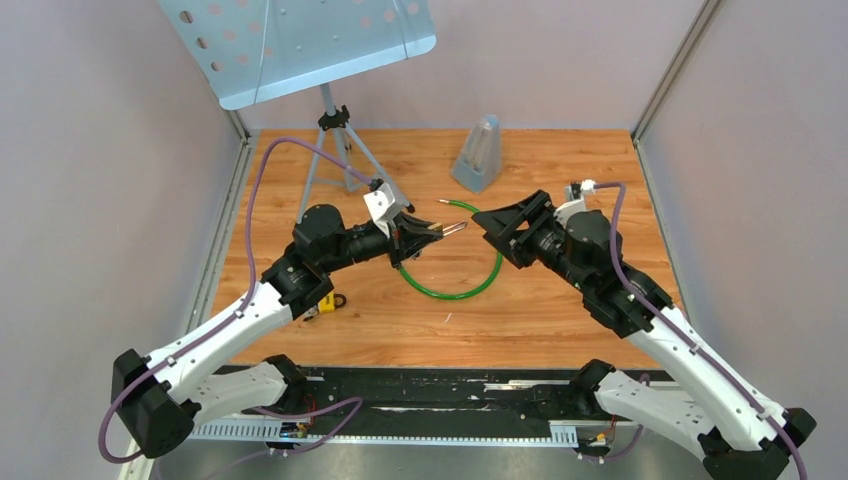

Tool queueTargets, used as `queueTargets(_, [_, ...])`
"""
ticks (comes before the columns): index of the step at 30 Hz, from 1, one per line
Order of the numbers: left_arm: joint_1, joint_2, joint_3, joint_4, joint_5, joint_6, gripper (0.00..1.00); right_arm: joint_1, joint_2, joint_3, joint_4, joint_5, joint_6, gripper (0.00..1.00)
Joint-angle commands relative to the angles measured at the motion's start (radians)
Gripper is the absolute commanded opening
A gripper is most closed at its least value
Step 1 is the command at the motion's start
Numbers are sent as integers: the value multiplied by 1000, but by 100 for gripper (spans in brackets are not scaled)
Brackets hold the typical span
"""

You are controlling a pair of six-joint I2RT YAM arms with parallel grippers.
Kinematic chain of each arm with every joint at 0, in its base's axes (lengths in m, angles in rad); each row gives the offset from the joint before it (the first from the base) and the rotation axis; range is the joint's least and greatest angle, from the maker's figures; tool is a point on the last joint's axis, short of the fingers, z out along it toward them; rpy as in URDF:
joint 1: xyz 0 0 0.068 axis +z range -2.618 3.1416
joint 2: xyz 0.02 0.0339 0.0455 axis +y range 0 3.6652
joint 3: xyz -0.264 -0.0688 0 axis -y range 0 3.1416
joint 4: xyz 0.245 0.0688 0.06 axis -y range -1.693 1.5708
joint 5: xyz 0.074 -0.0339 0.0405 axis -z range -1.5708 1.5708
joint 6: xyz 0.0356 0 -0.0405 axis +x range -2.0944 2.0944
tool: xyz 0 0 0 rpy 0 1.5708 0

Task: Lock with the key
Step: Lock the lock.

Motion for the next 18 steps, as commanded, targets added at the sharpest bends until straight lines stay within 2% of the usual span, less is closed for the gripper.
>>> queueTargets(1, [1,-31,-12,37,103,96,0,0,44,29,-50,-161,289,61])
queueTargets(7, [1,-32,-18,43,194,114,0,0,56,4,-5,-138,390,49])
queueTargets(13, [1,-37,-33,73,198,97,0,-1,91,-8,32,-194,438,44])
queueTargets(18, [1,-48,-42,99,194,86,0,-4,117,-29,71,-255,462,45])
